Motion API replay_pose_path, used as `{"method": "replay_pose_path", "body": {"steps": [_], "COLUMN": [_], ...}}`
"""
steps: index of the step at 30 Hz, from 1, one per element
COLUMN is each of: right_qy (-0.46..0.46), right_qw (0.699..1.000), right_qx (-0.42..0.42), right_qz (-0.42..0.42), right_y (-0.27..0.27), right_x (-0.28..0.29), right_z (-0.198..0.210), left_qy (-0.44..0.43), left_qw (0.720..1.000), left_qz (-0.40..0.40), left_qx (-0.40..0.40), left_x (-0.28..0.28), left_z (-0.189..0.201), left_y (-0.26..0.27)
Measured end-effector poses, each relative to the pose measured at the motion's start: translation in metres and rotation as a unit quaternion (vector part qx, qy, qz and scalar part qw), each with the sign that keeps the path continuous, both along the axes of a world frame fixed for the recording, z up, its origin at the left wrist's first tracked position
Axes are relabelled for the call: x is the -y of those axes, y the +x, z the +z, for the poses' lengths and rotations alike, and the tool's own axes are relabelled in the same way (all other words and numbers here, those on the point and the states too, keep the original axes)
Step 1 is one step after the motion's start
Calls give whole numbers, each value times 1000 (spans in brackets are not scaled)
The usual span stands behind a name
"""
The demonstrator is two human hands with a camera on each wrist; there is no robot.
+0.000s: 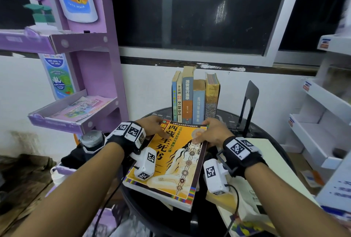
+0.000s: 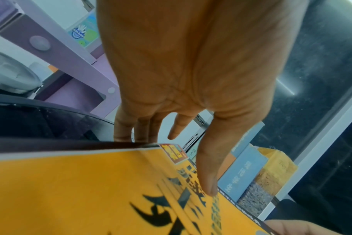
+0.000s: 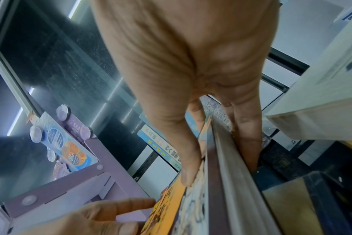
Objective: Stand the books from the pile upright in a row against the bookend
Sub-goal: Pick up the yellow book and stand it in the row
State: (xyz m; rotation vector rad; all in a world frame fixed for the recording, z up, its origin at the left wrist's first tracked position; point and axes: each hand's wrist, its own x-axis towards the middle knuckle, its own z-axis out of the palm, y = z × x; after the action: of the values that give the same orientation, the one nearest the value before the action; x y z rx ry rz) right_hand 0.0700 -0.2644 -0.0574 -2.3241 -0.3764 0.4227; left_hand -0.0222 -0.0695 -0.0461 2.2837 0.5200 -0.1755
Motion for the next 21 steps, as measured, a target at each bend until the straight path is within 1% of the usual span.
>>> {"method": "replay_pose_path", "body": {"steps": [3, 7, 11, 12, 17, 21], "right_qy": [29, 67, 93, 95, 89, 91], "right_qw": [1000, 998, 995, 994, 991, 984], "right_qx": [-4, -2, 6, 10, 49, 92], "right_qz": [-1, 13, 40, 49, 91, 123], "right_y": [-1, 1, -15, -18, -32, -38], "right_x": [2, 4, 6, 6, 7, 8], "right_z": [7, 16, 39, 44, 68, 85], "left_qy": [-53, -73, -51, -56, -179, -265], "left_qw": [998, 994, 995, 994, 970, 940], "left_qz": [33, 67, 56, 58, 84, 65], "left_qx": [6, 37, 63, 71, 143, 204], "left_x": [-6, -17, -21, -22, -27, -28], "left_z": [3, 10, 28, 31, 39, 43], "left_y": [-1, -3, -11, -13, -26, -34]}}
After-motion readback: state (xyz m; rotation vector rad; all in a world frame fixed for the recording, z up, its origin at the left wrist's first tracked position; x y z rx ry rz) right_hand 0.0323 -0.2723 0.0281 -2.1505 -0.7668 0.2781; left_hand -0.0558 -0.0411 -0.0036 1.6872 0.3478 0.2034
